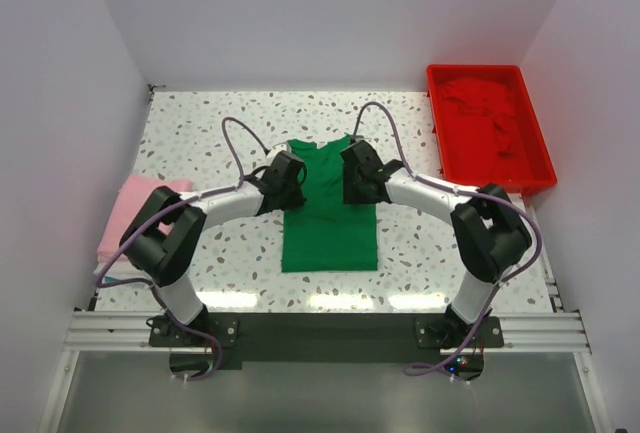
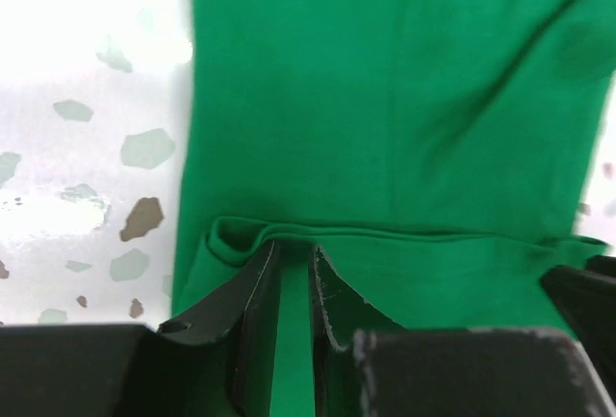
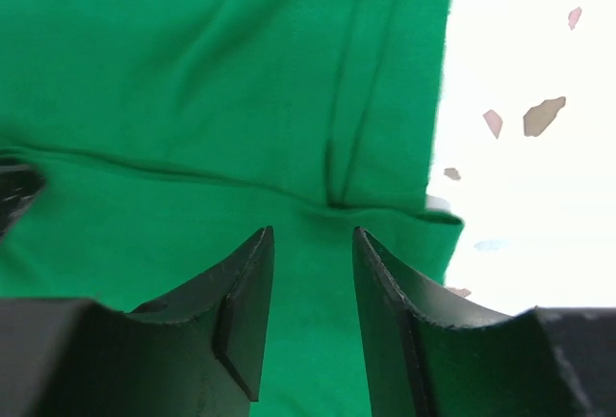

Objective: Fold and stack the t-shirts
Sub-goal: Fold the tshirt

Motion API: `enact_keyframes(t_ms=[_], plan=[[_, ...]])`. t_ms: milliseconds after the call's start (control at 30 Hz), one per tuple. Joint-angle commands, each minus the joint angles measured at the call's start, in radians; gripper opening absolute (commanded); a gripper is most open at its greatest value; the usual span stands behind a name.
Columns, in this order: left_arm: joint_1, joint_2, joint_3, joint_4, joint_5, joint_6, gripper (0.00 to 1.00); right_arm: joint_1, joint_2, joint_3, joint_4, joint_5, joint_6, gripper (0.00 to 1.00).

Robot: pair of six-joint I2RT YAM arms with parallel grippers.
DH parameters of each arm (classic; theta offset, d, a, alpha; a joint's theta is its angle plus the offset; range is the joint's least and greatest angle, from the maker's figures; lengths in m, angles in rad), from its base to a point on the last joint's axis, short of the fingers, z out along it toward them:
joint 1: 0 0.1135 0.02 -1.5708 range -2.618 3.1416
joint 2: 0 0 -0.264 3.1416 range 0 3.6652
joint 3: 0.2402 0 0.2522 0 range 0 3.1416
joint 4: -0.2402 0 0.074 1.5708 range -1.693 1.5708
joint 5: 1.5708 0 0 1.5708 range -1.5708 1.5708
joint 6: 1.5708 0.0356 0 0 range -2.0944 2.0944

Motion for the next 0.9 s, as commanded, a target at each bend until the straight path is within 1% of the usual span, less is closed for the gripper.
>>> enact_keyframes(t_ms=[0, 133, 300, 400, 533, 633, 667, 733, 767, 867], plan=[[0.017, 0.037, 0.016, -0.009, -0.051, 0.008, 0.22, -0.046, 0.034, -0.026, 0.046, -0.008, 0.007, 0.41], [0.032, 0.062, -0.007, -0.003, -0.061, 0.001, 0.21, -0.112, 0.049, -0.084, 0.089, -0.026, 0.008, 0.39], [0.048, 0.086, -0.020, 0.008, -0.049, 0.001, 0.21, -0.138, 0.064, -0.132, 0.113, -0.051, 0.005, 0.36], [0.052, 0.082, -0.021, 0.025, -0.028, 0.011, 0.21, -0.147, 0.067, -0.140, 0.120, -0.065, 0.008, 0.36], [0.067, 0.062, 0.009, 0.065, 0.044, 0.062, 0.23, -0.172, 0.038, -0.126, 0.110, -0.088, 0.010, 0.36], [0.077, 0.036, 0.080, 0.074, 0.086, 0.111, 0.31, -0.180, -0.002, -0.088, 0.074, -0.075, 0.002, 0.39], [0.077, 0.011, 0.092, 0.072, 0.090, 0.122, 0.37, -0.184, -0.014, -0.075, 0.063, -0.074, 0.002, 0.41], [0.077, -0.018, 0.121, 0.045, 0.078, 0.134, 0.42, -0.195, -0.055, -0.056, 0.028, -0.071, -0.004, 0.46], [0.075, -0.048, 0.128, 0.025, 0.069, 0.131, 0.46, -0.200, -0.072, -0.054, 0.002, -0.069, -0.004, 0.49], [0.075, -0.126, 0.111, -0.082, 0.019, 0.113, 0.51, -0.203, -0.161, -0.083, -0.034, -0.092, -0.002, 0.55]])
